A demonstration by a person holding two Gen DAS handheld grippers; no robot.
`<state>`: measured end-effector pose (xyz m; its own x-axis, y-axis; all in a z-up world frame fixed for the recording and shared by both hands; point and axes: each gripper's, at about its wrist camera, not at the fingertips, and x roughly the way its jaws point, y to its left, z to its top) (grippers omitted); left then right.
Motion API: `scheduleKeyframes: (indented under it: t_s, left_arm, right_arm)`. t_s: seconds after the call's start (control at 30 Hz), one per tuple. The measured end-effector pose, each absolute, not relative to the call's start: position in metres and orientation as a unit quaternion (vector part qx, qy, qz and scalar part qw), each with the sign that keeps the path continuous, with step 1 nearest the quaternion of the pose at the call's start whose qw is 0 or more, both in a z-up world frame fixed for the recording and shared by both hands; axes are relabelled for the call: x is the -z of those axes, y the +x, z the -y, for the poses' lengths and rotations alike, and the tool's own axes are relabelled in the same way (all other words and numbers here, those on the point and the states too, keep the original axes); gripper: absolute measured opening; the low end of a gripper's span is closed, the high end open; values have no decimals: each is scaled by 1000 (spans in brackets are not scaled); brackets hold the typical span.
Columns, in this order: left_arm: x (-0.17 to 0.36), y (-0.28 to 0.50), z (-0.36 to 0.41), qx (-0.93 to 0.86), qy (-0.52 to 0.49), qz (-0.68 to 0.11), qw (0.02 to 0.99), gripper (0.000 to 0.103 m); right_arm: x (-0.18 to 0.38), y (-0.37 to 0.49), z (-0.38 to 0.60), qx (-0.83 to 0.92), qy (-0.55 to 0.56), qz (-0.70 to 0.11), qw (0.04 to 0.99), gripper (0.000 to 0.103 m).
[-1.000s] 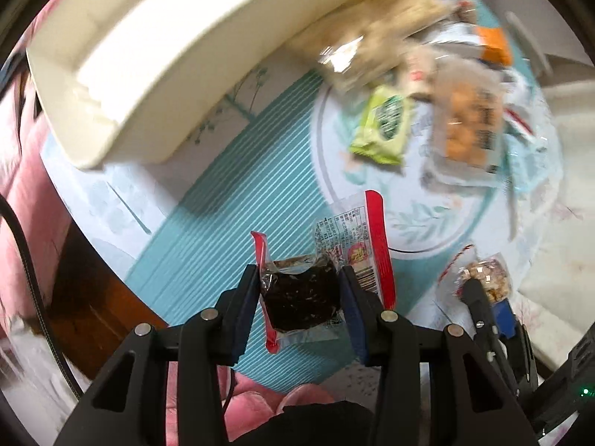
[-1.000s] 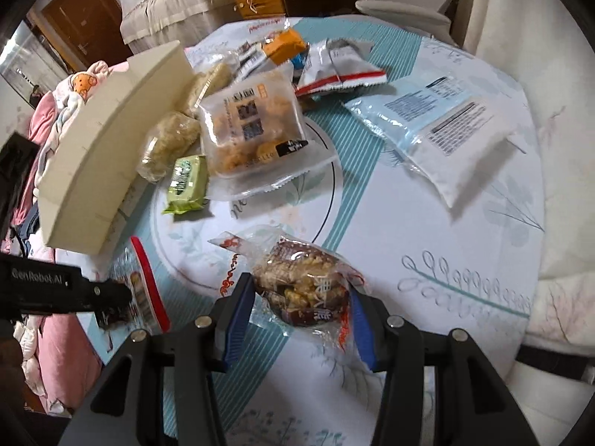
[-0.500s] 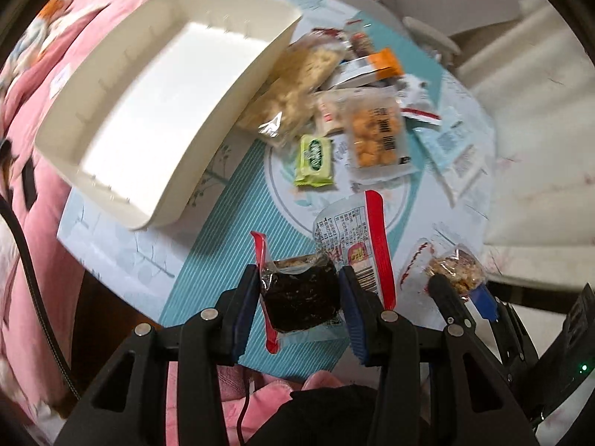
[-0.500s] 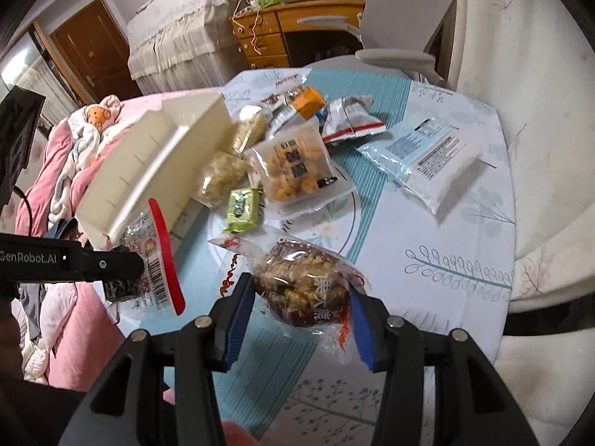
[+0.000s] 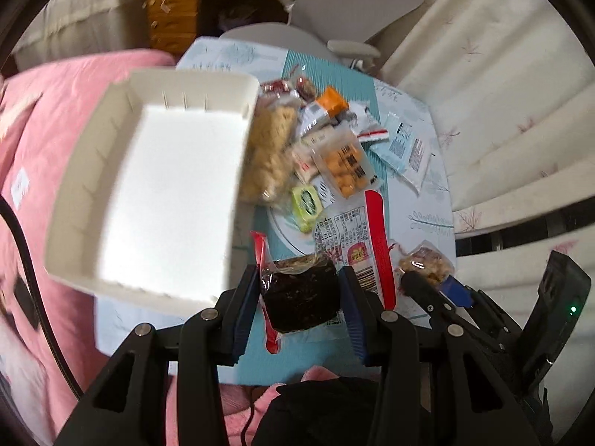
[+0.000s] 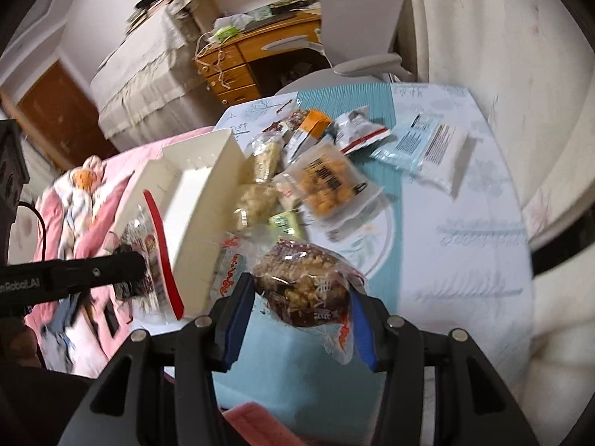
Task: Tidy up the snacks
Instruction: 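Carry both packets over the white tray and open both tools to drop them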
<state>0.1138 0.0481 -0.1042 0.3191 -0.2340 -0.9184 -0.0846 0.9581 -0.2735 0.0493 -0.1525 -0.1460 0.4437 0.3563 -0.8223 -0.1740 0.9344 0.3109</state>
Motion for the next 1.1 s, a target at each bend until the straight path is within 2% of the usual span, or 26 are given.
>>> scheduleKeyframes:
  t_s: [0.47,0.87,0.93,0.97,1.0,1.1]
  left_arm:
    - [67,110,-134,113,15,-507,855,42]
    - [71,115,-180,99,35,-497,862,44]
    - [74,117,-186,97,33,-503,858,49]
    - [75,118,-189,97,30,-504,858,60]
    - [74,119,-191,96,27,-504,858,64]
    - [74,121,-195,94,24,-504,858,69]
  right_arm:
    - [123,23,30,-145,128,-436,879,49]
    - [116,24,-33,-165,95,-417,889,50]
    - [119,28,-41,-166,91,-423,886,50]
    - [120,30,-44,-166,89,-427,884,50]
    - [122,32,-46,-165,86,-432,882,50]
    - [123,34,-52,-165,82,-443,878,50]
